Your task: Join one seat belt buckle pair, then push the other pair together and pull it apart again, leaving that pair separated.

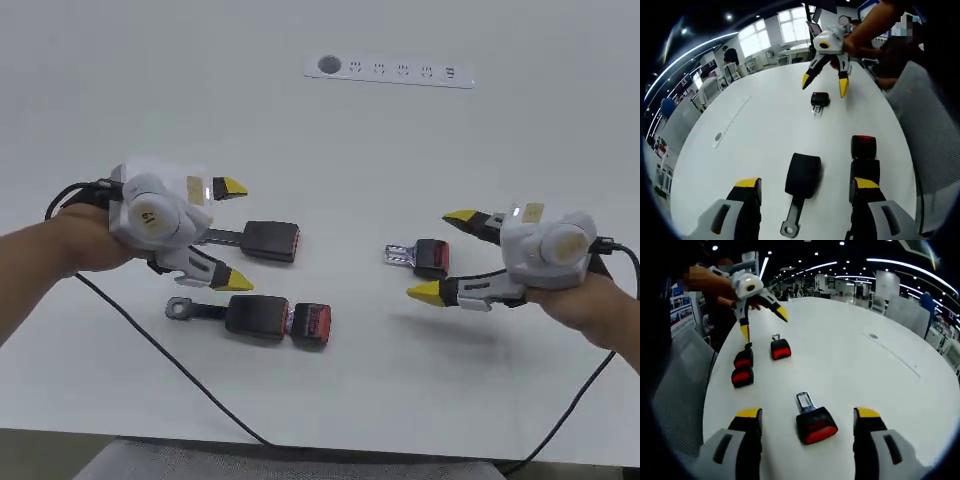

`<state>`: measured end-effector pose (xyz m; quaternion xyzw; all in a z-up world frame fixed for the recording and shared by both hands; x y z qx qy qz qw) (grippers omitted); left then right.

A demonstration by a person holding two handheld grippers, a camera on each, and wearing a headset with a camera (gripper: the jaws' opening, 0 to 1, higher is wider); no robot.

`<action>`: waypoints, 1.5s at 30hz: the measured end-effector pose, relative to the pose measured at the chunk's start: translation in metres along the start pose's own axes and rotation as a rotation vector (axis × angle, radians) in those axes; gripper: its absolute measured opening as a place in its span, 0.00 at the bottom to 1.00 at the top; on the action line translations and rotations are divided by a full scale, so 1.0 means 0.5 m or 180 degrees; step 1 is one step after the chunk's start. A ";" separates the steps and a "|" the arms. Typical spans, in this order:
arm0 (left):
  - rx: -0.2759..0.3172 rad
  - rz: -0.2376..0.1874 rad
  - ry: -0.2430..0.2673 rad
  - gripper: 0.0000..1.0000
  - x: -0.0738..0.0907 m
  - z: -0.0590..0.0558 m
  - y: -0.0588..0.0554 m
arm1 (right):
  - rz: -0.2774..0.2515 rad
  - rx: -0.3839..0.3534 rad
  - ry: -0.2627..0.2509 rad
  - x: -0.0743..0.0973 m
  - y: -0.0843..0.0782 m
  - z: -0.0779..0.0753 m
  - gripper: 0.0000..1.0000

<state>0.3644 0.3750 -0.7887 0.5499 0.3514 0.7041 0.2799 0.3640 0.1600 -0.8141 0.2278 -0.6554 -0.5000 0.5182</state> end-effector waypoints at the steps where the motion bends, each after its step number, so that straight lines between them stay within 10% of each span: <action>1: -0.0006 0.0002 -0.0010 0.75 -0.003 0.006 -0.001 | 0.0014 -0.0002 0.0011 0.000 -0.003 -0.003 0.76; 21: -0.0110 0.0430 -0.0421 0.57 -0.069 0.015 -0.099 | 0.0199 -0.0060 0.0434 -0.017 -0.058 -0.018 0.63; 22: 0.0001 0.0269 -0.0441 0.55 -0.077 0.013 -0.082 | 0.0201 -0.0046 0.0462 -0.018 -0.058 -0.019 0.60; 32: -0.0085 0.0327 -0.0631 0.42 -0.076 0.001 -0.083 | 0.0241 0.0137 0.0613 -0.017 -0.064 -0.027 0.38; 45: -0.0034 0.0429 -0.0648 0.34 -0.074 0.002 -0.085 | 0.0118 0.0110 0.0659 -0.021 -0.062 -0.025 0.37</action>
Point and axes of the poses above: the centre of the closed fingertips' face, and the gripper's own axes: x roughly backward along the fingers, z roughly to its left, y roughly out of its top, the point moved 1 cm from there along x, roughly backward along the fingers, and after that the axes turned 14 degrees about -z, right-handed, at the moved point
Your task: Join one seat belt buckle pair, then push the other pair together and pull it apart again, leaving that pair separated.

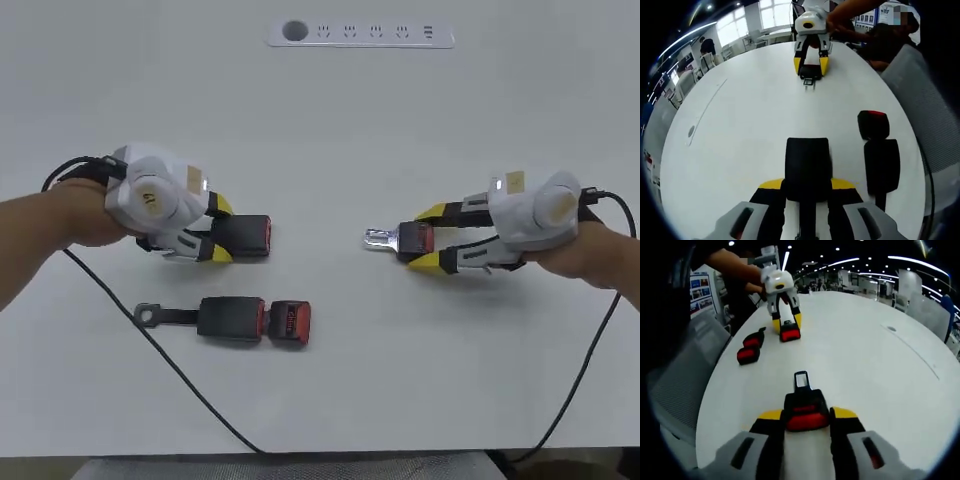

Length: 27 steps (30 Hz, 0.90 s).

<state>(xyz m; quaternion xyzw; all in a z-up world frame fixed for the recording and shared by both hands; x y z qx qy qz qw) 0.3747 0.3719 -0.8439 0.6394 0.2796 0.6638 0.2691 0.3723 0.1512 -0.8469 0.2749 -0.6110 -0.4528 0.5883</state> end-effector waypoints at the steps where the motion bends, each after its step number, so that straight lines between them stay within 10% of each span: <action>1: 0.0039 0.0014 0.0000 0.34 0.000 0.000 -0.001 | -0.0002 -0.0001 0.0001 0.000 0.000 0.000 0.37; 27: 0.0169 0.0037 -0.0013 0.34 -0.005 0.003 -0.005 | -0.0162 0.0022 0.0168 -0.062 0.035 0.010 0.37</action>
Point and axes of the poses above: the centre of the closed fingertips' face, and the gripper's own axes: x roughly backward along the fingers, z roughly to its left, y roughly out of its top, the point moved 1 cm from there along x, roughly backward along the fingers, and after that the axes turned 14 degrees about -z, right-handed, at the moved point
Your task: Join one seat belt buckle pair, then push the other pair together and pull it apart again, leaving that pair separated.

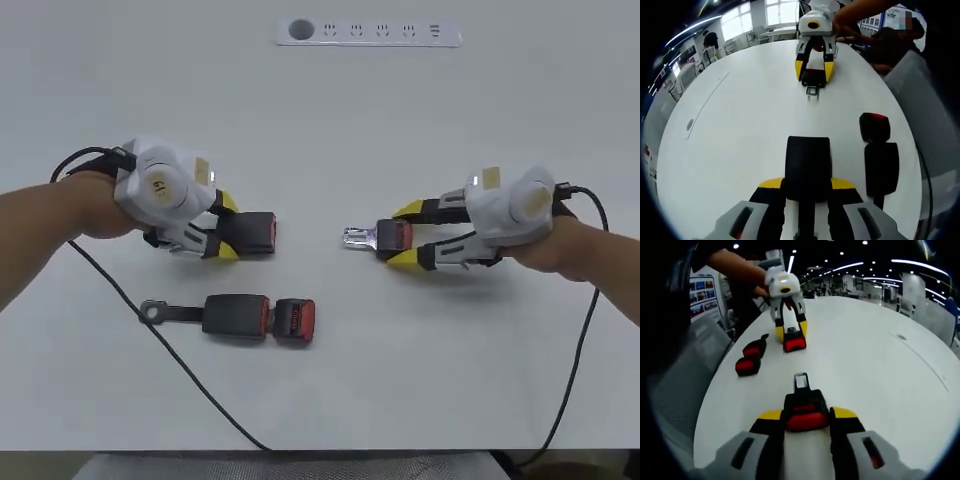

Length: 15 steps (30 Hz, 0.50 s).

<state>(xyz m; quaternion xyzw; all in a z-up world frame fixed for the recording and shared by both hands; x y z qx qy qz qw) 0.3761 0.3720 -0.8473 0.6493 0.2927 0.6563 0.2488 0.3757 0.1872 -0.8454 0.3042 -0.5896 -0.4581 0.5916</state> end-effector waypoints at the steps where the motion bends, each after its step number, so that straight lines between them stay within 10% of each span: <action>1: 0.0004 -0.0001 0.0000 0.34 0.000 0.001 -0.001 | -0.0008 -0.0002 0.0010 -0.005 0.003 0.000 0.37; 15: 0.0005 -0.0020 -0.0015 0.34 0.000 0.004 -0.001 | -0.0108 -0.0041 0.0085 -0.066 0.033 -0.006 0.37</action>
Point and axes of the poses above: the centre of the closed fingertips' face, and the gripper's own axes: x roughly backward along the fingers, z roughly to its left, y roughly out of its top, the point moved 1 cm from there along x, roughly backward along the fingers, and after that the axes turned 14 degrees about -z, right-handed, at the moved point
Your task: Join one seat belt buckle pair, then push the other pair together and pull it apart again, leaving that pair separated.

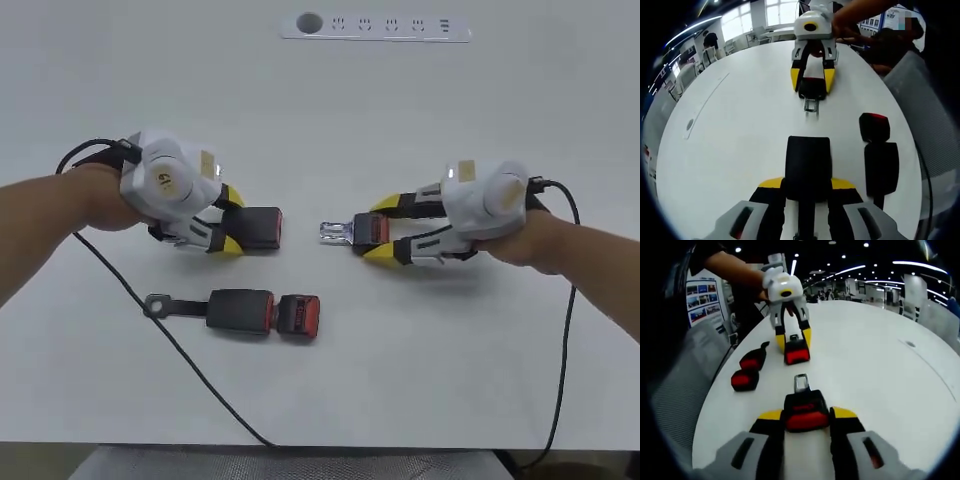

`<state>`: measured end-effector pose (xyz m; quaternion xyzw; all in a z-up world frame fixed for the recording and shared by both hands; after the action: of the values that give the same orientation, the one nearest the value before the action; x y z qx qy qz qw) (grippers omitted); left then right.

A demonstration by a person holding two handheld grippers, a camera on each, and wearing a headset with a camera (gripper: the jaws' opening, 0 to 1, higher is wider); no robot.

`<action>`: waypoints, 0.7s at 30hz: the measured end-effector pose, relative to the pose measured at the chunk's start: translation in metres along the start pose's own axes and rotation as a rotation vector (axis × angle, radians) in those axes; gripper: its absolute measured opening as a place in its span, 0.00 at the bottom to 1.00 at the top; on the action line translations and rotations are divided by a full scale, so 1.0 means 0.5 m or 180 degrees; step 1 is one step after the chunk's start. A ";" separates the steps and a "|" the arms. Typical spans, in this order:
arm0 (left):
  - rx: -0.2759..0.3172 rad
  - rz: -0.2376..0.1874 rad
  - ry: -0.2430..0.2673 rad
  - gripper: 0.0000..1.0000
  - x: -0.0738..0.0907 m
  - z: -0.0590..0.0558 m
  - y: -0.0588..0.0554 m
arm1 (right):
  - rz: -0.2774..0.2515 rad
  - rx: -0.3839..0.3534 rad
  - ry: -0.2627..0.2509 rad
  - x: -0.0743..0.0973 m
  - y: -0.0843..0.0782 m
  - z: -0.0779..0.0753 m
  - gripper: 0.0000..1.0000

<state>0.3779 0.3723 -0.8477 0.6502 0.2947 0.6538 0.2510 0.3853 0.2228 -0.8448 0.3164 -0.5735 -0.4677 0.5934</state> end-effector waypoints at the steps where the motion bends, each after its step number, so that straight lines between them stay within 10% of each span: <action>1: 0.0000 -0.0003 -0.0002 0.34 0.000 0.000 0.000 | -0.0005 -0.0007 0.0005 -0.003 0.002 -0.001 0.37; 21: -0.0049 0.0003 -0.0074 0.34 0.000 0.000 0.000 | -0.0082 -0.0018 0.0134 -0.102 0.044 0.013 0.37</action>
<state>0.3779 0.3722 -0.8475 0.6559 0.2863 0.6486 0.2591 0.3881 0.2788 -0.8434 0.3319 -0.5555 -0.4703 0.6002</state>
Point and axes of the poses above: the centre of the closed fingertips' face, and the gripper's own axes: x roughly backward along the fingers, z roughly to its left, y roughly out of its top, the point moved 1 cm from there along x, roughly backward along the fingers, and after that the axes turned 14 degrees about -z, right-handed, at the moved point
